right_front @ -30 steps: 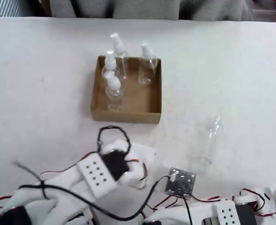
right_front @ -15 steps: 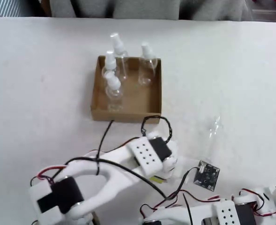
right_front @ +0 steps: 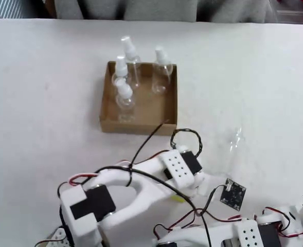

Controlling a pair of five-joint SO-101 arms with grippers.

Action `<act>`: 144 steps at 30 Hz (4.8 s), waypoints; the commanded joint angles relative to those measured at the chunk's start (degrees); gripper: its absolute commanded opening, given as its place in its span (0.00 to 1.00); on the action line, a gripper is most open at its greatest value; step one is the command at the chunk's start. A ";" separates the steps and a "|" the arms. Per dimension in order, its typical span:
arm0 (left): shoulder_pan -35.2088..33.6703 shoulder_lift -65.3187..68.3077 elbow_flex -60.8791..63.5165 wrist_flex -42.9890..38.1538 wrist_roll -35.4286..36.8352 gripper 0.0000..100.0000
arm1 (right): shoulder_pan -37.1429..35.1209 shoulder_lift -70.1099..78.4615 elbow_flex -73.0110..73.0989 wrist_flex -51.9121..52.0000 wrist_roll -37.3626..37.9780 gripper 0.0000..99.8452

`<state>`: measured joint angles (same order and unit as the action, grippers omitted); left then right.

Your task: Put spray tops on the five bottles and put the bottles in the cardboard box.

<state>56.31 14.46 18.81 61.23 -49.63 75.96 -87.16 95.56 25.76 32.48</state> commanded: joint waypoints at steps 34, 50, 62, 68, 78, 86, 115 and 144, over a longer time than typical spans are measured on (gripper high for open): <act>-15.69 -26.59 15.47 0.53 19.08 0.02 | -9.36 -0.40 -5.10 10.77 7.21 0.02; -51.56 -67.03 53.71 -8.88 18.99 0.02 | -28.44 -0.31 -22.51 39.96 7.12 0.02; -60.88 -73.63 58.81 -8.62 18.81 0.02 | -34.33 13.14 -37.01 50.51 6.86 0.02; -60.88 -73.98 59.87 -8.88 18.64 0.02 | -37.32 34.07 -44.66 50.51 6.86 0.02; -60.88 -74.07 59.96 -8.88 18.64 0.02 | -45.58 50.59 -44.84 45.85 6.33 0.02; -60.88 -74.07 59.96 -8.88 18.55 0.02 | -48.04 53.76 -40.88 37.14 2.37 0.02; -60.53 -74.07 59.96 -9.05 18.55 0.02 | -62.99 44.70 -58.29 45.14 -33.41 0.04; -57.01 -74.07 60.13 -10.55 18.73 0.02 | -58.15 70.02 -66.29 40.40 -49.23 0.18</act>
<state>-1.63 -58.42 79.30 52.00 -31.25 17.23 -16.92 31.82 66.99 -18.77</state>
